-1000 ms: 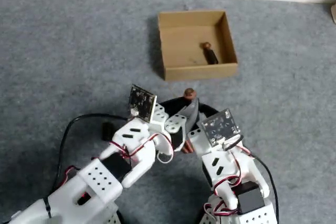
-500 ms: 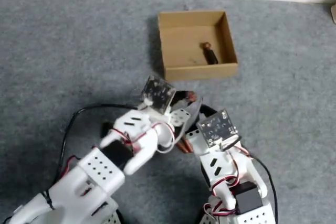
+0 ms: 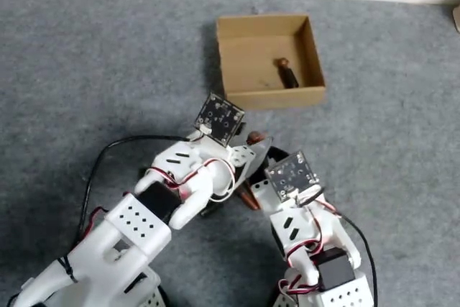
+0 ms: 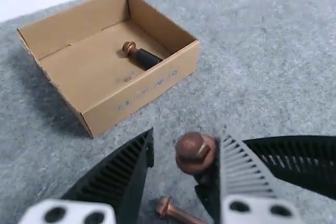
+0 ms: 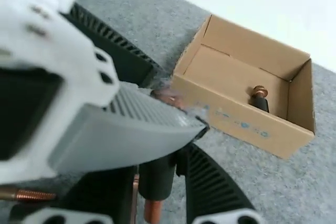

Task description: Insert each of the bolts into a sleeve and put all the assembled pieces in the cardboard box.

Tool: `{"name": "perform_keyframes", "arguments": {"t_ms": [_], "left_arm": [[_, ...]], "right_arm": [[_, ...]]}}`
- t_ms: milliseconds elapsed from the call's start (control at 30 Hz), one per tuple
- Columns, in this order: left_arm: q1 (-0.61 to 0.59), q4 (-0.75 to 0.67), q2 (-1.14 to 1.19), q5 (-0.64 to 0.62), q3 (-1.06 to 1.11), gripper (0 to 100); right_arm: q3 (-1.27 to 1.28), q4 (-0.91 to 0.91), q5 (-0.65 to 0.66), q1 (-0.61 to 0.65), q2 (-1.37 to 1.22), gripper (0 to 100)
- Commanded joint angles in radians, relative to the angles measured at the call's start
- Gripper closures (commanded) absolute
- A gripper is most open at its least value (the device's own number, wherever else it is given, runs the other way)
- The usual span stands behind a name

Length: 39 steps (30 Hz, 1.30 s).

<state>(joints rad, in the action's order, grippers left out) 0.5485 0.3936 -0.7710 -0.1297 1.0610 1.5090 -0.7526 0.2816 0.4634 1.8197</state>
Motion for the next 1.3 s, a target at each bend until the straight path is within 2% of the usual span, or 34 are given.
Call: {"name": "perform_keyframes", "arguments": {"t_ms": [0, 100, 233, 433, 533, 667, 833, 1267], "left_arm": [[0.013, 0.002, 0.002, 0.009, -0.019, 82], [-0.018, 0.006, 0.002, 0.055, -0.021, 78], [-0.067, 0.012, 0.002, 0.153, -0.064, 81], [-0.208, 0.084, 0.001, 0.157, -0.165, 82], [-0.225, 0.107, -0.007, 0.118, -0.171, 82], [-0.153, 0.120, 0.001, 0.054, -0.137, 82], [-0.054, 0.106, 0.001, 0.057, -0.088, 82], [-0.022, 0.106, -0.002, 0.058, -0.084, 82]], "right_arm": [[-0.004, 0.077, -0.005, -0.005, 0.018, 99.4], [-0.004, 0.076, -0.002, -0.001, 0.018, 99.4], [-0.001, 0.076, -0.005, -0.001, 0.018, 99.4], [0.022, 0.079, -0.005, -0.001, 0.018, 99.4], [0.050, 0.116, -0.005, -0.001, 0.018, 99.4], [0.082, 0.154, -0.002, -0.001, 0.018, 99.4], [0.082, 0.154, -0.002, -0.001, 0.018, 99.4], [0.082, 0.154, -0.002, -0.004, 0.018, 99.4]]}}
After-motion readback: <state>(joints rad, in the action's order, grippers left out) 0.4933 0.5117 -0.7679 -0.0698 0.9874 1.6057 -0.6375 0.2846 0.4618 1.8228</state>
